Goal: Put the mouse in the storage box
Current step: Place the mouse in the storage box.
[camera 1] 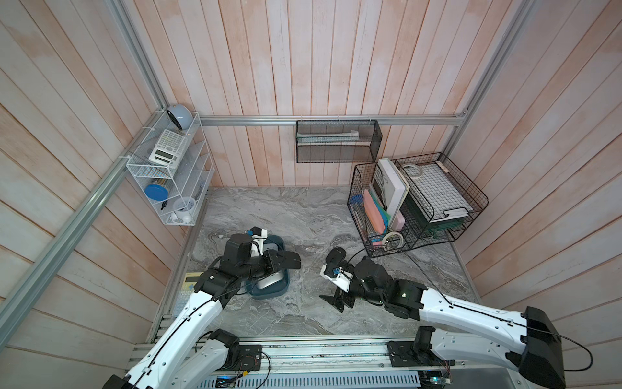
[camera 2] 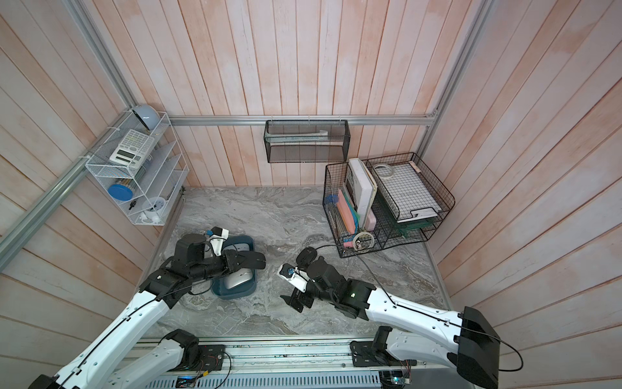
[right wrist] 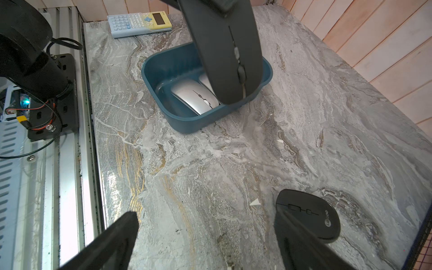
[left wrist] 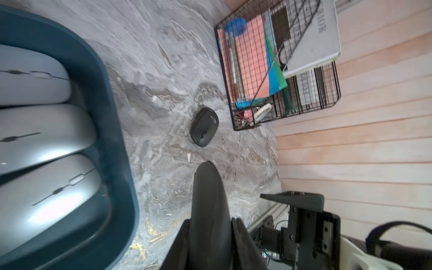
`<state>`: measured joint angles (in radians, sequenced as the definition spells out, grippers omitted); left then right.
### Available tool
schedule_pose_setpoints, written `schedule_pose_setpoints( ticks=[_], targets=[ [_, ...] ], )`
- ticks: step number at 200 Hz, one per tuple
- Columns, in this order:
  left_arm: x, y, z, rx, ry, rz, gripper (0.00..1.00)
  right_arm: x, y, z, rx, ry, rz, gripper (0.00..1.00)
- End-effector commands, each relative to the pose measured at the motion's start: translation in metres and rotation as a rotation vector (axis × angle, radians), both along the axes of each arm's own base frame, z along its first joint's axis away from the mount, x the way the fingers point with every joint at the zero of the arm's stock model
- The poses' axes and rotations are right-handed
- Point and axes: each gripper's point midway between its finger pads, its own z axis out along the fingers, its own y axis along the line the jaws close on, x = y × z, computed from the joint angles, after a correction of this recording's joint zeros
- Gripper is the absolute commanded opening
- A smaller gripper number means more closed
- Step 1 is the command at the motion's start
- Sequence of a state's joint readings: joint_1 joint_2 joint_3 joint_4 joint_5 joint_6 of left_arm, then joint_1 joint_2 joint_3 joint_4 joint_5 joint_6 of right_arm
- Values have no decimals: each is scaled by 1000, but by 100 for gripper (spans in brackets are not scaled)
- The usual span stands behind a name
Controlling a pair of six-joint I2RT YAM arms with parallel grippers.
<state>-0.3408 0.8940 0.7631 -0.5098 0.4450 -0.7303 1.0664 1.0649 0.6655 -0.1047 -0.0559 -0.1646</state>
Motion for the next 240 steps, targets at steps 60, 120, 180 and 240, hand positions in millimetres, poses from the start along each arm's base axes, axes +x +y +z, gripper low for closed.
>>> schedule_pose_setpoints(
  ticks=[60,120,180,240],
  targets=[
    [48,55,4,124,-9,275,0,1,-2,-5,-3,-3,-17,98],
    [72,71,-21,225,26,345,0,2,-2,-6,-2,-8,-17,98],
    [92,53,-42,192,50,262,0,5,-4,-11,-21,-10,-37,98],
    [104,53,-63,178,91,247,0,4,-5,-14,-29,-4,-38,98]
  ],
)
